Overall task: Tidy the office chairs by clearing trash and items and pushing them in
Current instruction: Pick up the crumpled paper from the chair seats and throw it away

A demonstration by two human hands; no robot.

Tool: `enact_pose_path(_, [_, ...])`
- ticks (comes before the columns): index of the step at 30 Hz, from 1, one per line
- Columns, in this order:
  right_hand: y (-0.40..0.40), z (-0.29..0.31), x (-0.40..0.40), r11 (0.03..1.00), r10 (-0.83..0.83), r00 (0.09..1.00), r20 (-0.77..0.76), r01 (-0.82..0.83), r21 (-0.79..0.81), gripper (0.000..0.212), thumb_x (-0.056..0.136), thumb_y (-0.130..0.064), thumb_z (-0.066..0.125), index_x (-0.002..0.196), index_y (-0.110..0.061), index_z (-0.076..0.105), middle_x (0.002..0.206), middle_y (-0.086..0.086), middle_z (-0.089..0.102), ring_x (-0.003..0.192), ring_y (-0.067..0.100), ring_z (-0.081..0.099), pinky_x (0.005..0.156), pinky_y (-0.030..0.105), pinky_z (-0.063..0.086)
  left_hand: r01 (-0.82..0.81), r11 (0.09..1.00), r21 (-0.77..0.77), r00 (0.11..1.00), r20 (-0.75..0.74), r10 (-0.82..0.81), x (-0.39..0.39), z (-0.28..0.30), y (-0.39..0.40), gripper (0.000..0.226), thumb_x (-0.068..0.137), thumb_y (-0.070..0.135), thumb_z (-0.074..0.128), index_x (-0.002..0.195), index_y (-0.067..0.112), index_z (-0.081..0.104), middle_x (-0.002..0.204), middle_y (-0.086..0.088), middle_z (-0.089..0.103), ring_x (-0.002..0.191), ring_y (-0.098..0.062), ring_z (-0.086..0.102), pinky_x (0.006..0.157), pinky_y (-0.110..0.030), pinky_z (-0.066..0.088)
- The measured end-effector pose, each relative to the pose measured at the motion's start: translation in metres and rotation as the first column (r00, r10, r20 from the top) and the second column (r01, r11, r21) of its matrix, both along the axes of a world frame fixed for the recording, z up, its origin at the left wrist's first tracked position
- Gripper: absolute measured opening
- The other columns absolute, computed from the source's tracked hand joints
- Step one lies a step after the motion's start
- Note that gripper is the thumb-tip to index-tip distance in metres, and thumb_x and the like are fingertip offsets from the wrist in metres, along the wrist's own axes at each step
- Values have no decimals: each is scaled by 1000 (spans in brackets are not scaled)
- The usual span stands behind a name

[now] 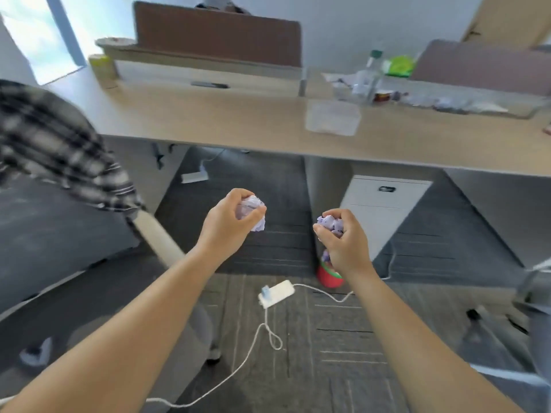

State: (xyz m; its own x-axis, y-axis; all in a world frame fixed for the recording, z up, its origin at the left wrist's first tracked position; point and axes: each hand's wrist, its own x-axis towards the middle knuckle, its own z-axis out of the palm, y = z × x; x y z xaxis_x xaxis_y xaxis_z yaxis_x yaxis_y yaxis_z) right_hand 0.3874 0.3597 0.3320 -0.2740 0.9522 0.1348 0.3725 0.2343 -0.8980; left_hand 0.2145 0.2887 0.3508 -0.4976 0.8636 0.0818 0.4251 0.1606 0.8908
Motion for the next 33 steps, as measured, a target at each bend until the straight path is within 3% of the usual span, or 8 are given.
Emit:
enact_pose_path(3, [20, 15, 79, 994, -110, 994, 15, 110, 29, 13, 83, -16, 61, 89, -18, 51, 95, 4, 58, 72, 9, 51, 58, 4, 39, 114, 993, 19, 993, -34, -113, 74, 14, 36, 12, 85, 28, 56, 96, 27, 50, 81, 15, 56, 79, -10, 55, 65, -18, 42])
enact_pose_path(11, [44, 39, 282, 924, -381, 924, 31, 379, 45, 18, 82, -18, 61, 99, -13, 56, 100, 3, 62, 87, 18, 57, 70, 26, 42, 407, 912, 46, 913, -60, -404, 272, 32, 115, 27, 84, 28, 58, 109, 18, 55, 89, 4, 59, 84, -16, 55, 75, -27, 43])
enact_pose_path(14, [43, 38, 341, 866, -500, 866, 6, 500, 32, 12, 82, -17, 61, 91, -19, 54, 94, -1, 61, 81, 12, 56, 65, 21, 41, 534, 845, 43, 845, -69, -531, 331, 32, 135, 8, 84, 24, 57, 86, 30, 51, 63, 21, 60, 68, 2, 52, 61, -10, 39])
enact_pose_path(16, [42, 35, 381, 807, -591, 807, -5, 590, 25, 10, 82, -16, 60, 90, -19, 54, 85, -5, 59, 77, 9, 54, 61, 14, 41, 619, 784, 43, 784, -90, -614, 374, 32, 148, 14, 85, 23, 56, 79, 33, 47, 54, 24, 60, 63, 9, 52, 55, -5, 36])
enact_pose_path(20, [46, 25, 441, 680, -734, 680, 1, 734, 5, 9, 84, -12, 58, 89, -16, 53, 69, -9, 47, 63, 5, 47, 50, 0, 37, 737, 675, 33, 675, -72, -734, 438, 29, 174, 7, 86, 25, 54, 91, 26, 49, 69, 24, 52, 70, 11, 48, 60, -6, 34])
enact_pose_path(24, [64, 22, 490, 564, -825, 564, 37, 826, -16, 12, 84, -14, 59, 95, -15, 55, 69, -9, 49, 62, 6, 46, 46, 6, 35, 820, 572, 11, 573, -22, -820, 490, 26, 215, 6, 88, 25, 52, 93, 26, 50, 75, 23, 53, 71, 10, 51, 63, -7, 36])
enact_pose_path(28, [97, 26, 534, 450, -892, 451, 40, 893, -32, 22, 83, -14, 59, 103, -7, 58, 79, -4, 54, 66, 7, 48, 54, 16, 36, 883, 469, -4, 469, -2, -883, 536, 31, 269, 17, 88, 23, 52, 79, 36, 46, 73, 21, 52, 67, 13, 54, 59, -4, 39])
enact_pose_path(33, [144, 28, 566, 379, -924, 381, 26, 924, -58, 24, 83, -16, 59, 107, -10, 58, 80, -5, 55, 66, 4, 49, 53, 19, 36, 905, 425, 14, 425, -5, -905, 576, 32, 331, 10, 89, 23, 51, 97, 26, 46, 75, 22, 50, 72, 6, 48, 61, -9, 37])
